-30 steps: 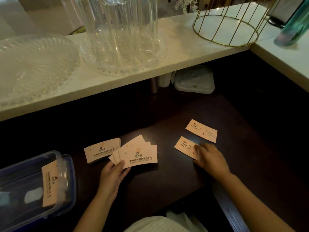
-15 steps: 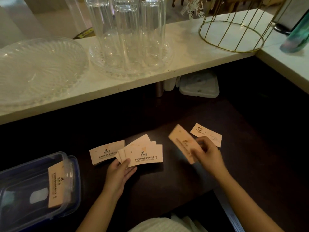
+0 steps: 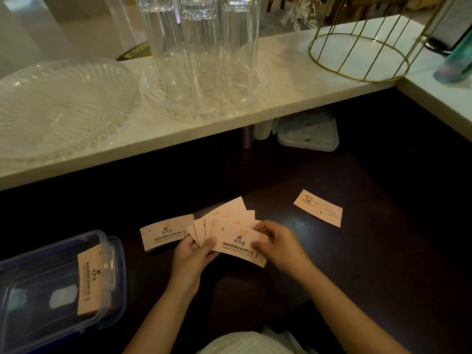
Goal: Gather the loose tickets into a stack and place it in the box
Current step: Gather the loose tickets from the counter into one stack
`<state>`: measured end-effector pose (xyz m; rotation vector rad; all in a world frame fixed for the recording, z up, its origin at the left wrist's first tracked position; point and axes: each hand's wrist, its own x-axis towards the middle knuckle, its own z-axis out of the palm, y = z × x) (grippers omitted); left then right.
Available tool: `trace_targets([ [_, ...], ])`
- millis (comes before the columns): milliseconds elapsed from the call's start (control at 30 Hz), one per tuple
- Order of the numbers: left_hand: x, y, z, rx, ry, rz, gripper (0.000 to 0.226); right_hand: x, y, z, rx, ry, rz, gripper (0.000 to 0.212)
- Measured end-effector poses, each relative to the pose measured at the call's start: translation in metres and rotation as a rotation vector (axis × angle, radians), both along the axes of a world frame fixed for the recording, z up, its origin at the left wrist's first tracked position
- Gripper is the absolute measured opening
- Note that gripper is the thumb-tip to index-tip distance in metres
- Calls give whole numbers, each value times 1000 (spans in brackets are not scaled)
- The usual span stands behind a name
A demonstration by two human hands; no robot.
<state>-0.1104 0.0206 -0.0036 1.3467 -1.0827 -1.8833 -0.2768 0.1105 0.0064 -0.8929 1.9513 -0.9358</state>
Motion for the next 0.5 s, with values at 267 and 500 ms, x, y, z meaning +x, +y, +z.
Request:
trace_targets([
  [267,9,-3,-8,40,5,100,30,-94,33,-30,122,666,-123,45],
  [500,14,-4,-13,83,27,181,25,-164,52,-52,395,836,113,61],
])
